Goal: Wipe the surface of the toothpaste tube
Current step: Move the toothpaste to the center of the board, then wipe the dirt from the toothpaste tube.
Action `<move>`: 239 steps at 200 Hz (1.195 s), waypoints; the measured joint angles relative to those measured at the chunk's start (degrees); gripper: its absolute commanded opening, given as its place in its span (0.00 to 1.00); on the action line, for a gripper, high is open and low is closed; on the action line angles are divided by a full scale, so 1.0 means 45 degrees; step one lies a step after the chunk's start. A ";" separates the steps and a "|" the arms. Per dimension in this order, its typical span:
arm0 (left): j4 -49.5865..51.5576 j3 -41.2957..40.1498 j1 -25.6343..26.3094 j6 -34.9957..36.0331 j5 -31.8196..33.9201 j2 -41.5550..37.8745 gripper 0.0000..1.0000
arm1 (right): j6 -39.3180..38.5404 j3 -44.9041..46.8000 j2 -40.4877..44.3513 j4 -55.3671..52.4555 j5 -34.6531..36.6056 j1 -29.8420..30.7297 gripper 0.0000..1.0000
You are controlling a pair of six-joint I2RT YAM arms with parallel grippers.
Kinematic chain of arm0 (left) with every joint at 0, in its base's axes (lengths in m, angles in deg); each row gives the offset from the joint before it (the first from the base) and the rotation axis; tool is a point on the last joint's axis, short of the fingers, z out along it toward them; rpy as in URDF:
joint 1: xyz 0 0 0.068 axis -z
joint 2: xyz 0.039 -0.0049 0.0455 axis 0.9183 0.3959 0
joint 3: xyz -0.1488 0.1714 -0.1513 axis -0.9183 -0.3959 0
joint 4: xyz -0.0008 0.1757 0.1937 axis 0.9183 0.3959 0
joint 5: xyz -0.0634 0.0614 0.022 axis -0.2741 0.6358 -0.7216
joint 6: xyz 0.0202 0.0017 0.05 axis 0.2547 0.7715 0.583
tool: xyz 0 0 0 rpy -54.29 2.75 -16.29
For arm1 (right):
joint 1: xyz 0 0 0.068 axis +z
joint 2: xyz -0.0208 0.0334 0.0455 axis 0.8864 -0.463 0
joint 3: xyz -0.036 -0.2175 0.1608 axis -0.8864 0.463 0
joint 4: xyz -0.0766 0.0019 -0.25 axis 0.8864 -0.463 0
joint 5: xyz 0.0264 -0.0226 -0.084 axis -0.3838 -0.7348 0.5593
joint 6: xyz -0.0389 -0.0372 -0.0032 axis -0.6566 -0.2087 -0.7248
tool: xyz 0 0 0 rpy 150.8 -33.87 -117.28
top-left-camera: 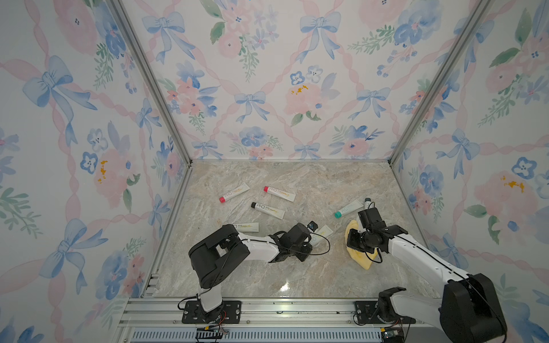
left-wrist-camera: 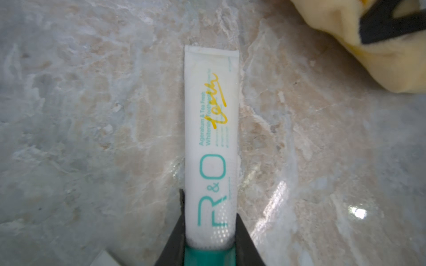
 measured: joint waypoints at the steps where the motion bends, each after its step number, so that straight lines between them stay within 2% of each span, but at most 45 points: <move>1: -0.0024 -0.0024 0.0039 0.0000 0.0005 -0.0015 0.22 | 0.0000 -0.0005 0.0000 0.0000 0.0000 0.0000 0.13; 34: -0.0612 -0.0515 0.0816 -0.0039 -0.0019 -0.0155 0.23 | -0.0049 -0.0257 0.0000 -0.0063 -0.0102 0.0000 0.13; 69: -0.1273 -0.0840 0.1141 -0.0039 -0.0112 -0.0165 0.24 | -0.0243 -0.0335 -0.0034 -0.0083 -0.0772 0.0005 0.13; 97: -0.1438 -0.0913 0.1219 -0.0034 -0.0253 -0.0165 0.26 | -0.0340 -0.0389 -0.0573 -0.0058 -0.1409 0.0253 0.13; 163: -0.1506 -0.0947 0.1229 -0.0034 -0.0393 -0.0165 0.26 | -0.0345 -0.1137 -0.2467 0.0180 -0.2166 0.1948 0.13; 239: -0.1506 -0.0947 0.1229 -0.0029 -0.0384 -0.0165 0.26 | -0.0675 -0.1715 -0.3405 -0.0194 -0.1681 0.2351 0.13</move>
